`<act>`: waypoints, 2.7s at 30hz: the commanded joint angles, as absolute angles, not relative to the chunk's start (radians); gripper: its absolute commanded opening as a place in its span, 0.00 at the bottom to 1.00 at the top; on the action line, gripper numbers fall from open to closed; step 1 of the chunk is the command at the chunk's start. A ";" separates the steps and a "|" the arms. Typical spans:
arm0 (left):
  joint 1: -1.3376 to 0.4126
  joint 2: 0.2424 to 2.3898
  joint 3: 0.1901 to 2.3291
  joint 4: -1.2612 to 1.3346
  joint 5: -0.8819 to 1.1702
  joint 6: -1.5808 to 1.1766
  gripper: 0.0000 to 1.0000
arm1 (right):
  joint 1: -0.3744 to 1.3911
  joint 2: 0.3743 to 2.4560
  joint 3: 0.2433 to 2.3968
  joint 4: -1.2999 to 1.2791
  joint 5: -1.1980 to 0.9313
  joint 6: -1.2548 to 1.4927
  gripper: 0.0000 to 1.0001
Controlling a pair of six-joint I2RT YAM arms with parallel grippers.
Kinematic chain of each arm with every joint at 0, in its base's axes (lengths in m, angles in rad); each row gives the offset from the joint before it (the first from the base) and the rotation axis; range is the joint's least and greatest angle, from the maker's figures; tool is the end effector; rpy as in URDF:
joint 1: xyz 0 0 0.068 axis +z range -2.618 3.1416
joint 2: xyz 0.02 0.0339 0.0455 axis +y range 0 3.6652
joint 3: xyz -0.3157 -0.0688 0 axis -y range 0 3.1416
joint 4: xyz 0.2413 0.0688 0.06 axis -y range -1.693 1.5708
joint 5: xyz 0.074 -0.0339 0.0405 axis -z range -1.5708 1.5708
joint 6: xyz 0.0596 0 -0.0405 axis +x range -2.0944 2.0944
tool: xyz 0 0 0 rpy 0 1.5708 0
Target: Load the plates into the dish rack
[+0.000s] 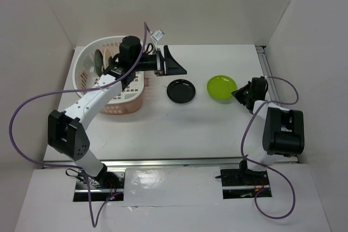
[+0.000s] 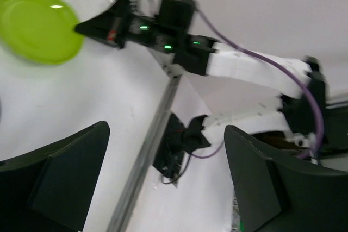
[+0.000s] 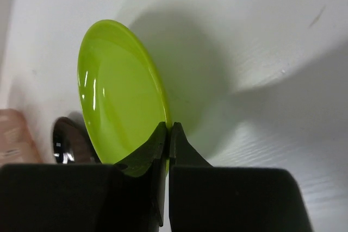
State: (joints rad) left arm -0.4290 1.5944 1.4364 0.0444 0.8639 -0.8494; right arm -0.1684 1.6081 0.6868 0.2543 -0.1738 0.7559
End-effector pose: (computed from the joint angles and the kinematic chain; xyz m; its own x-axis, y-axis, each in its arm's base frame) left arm 0.3332 -0.2023 0.4376 -0.7868 -0.1764 -0.5915 0.5547 0.2179 -0.8030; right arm 0.3268 -0.0451 0.1910 -0.4224 0.7571 -0.4983 0.4410 0.6520 0.6168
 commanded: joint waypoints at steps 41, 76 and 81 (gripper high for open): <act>-0.399 1.907 1.744 -0.210 0.660 -0.670 0.01 | 0.057 1.379 0.979 0.362 -0.707 0.649 0.00; -0.244 1.660 1.698 -0.252 -0.658 -0.085 0.00 | 0.084 1.784 1.178 0.371 -0.673 0.680 1.00; -0.235 1.755 1.738 -0.200 -0.723 -0.009 0.00 | 0.084 1.784 1.169 0.380 -0.683 0.680 1.00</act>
